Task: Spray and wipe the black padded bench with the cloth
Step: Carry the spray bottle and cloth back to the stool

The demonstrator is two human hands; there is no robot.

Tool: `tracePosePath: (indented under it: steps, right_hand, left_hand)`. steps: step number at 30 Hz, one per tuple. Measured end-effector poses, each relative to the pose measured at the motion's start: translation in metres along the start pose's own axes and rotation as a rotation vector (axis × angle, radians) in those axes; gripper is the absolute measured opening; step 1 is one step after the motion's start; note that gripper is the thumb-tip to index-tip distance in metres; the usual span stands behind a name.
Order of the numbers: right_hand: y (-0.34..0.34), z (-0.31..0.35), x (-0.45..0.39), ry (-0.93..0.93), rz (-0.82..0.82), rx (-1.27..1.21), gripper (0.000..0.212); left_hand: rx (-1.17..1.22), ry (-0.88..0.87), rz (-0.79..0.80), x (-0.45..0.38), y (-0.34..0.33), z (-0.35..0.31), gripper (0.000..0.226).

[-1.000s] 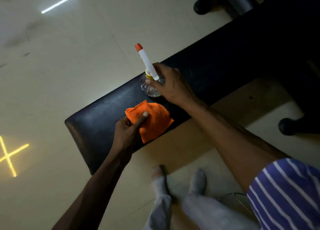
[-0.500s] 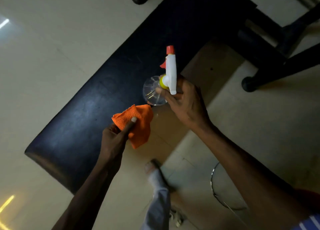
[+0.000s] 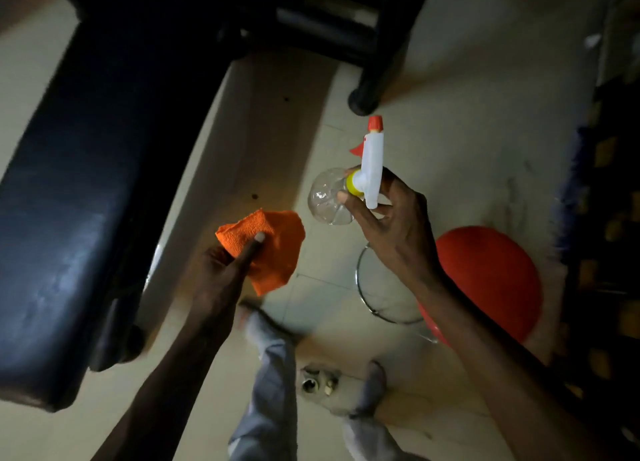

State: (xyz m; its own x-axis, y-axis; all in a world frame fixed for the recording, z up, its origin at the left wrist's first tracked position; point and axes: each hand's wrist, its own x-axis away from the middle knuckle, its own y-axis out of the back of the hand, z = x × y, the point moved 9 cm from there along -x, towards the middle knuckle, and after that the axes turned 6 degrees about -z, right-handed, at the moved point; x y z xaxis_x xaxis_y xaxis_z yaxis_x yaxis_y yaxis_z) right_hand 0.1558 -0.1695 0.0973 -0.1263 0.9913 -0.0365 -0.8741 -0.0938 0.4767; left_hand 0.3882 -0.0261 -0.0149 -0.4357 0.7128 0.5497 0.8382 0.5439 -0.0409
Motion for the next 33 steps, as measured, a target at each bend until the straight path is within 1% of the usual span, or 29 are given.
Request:
tracePosePath:
  steps: [3, 7, 11, 12, 15, 18, 21, 22, 24, 27, 30, 33]
  right_hand:
    - [0.084, -0.016, 0.035, -0.054, -0.103, 0.005, 0.026]
    - [0.169, -0.04, 0.078, -0.12, -0.192, 0.044, 0.025]
    - [0.243, -0.081, 0.116, -0.194, -0.268, 0.1, 0.033]
    - [0.258, -0.093, 0.124, -0.205, -0.289, 0.112, 0.034]
    - [0.295, -0.127, 0.143, -0.23, -0.343, 0.128, 0.033]
    - [0.323, -0.158, 0.155, -0.218, -0.391, 0.158, 0.035]
    - [0.346, -0.187, 0.166, -0.189, -0.452, 0.189, 0.041]
    - [0.352, -0.197, 0.169, -0.182, -0.471, 0.203, 0.044]
    - [0.356, -0.217, 0.171, -0.193, -0.472, 0.232, 0.044]
    - [0.349, -0.241, 0.174, -0.246, -0.422, 0.242, 0.047]
    - [0.339, -0.252, 0.175, -0.274, -0.376, 0.219, 0.049]
    - [0.339, -0.254, 0.174, -0.261, -0.394, 0.224, 0.047]
  left_hand:
    - [-0.04, -0.022, 0.061, 0.044, -0.061, 0.006, 0.009]
    - [-0.061, -0.061, 0.123, 0.091, -0.125, 0.016, 0.011]
    - [-0.074, 0.0, 0.214, 0.126, -0.198, 0.036, 0.035]
    - [-0.088, 0.011, 0.236, 0.132, -0.217, 0.041, 0.037]
    - [-0.171, 0.01, 0.329, 0.141, -0.277, 0.059, 0.027]
    - [-0.202, 0.04, 0.421, 0.142, -0.33, 0.079, 0.021]
    - [-0.173, 0.128, 0.551, 0.137, -0.371, 0.105, 0.03]
    - [-0.204, 0.144, 0.566, 0.13, -0.38, 0.117, 0.033]
    - [-0.336, 0.137, 0.52, 0.112, -0.385, 0.142, 0.032]
    - [-0.572, 0.069, 0.422, 0.083, -0.378, 0.174, 0.034]
    - [-0.701, -0.062, 0.373, 0.067, -0.373, 0.176, 0.034]
    - [-0.871, -0.228, 0.357, 0.064, -0.376, 0.167, 0.036]
